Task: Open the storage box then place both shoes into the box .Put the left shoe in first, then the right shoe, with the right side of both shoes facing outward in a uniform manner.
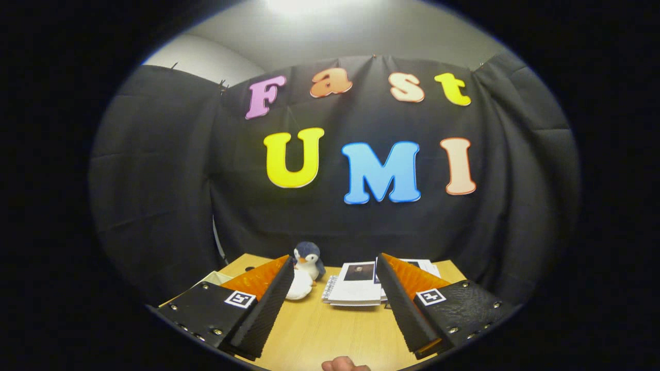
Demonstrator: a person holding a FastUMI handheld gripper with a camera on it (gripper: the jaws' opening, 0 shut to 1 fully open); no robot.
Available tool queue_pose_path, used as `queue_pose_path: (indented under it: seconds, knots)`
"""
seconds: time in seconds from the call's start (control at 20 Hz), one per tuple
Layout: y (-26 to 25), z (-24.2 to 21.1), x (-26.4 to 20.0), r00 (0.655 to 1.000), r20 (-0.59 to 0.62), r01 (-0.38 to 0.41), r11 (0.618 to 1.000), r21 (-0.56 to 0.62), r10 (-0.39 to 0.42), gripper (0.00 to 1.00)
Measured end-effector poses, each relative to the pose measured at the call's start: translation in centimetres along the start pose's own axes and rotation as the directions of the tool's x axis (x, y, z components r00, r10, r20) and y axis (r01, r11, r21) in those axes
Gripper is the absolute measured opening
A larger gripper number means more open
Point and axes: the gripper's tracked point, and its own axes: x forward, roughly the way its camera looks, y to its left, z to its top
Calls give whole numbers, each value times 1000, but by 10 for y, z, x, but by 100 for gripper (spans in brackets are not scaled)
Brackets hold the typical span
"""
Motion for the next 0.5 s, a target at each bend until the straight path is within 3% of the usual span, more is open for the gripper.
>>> queue_pose_path:
  seconds: [0.5]
  knots:
    - [-10, 29, -37, 995, 75, 64, 998, 11, -64, 98]
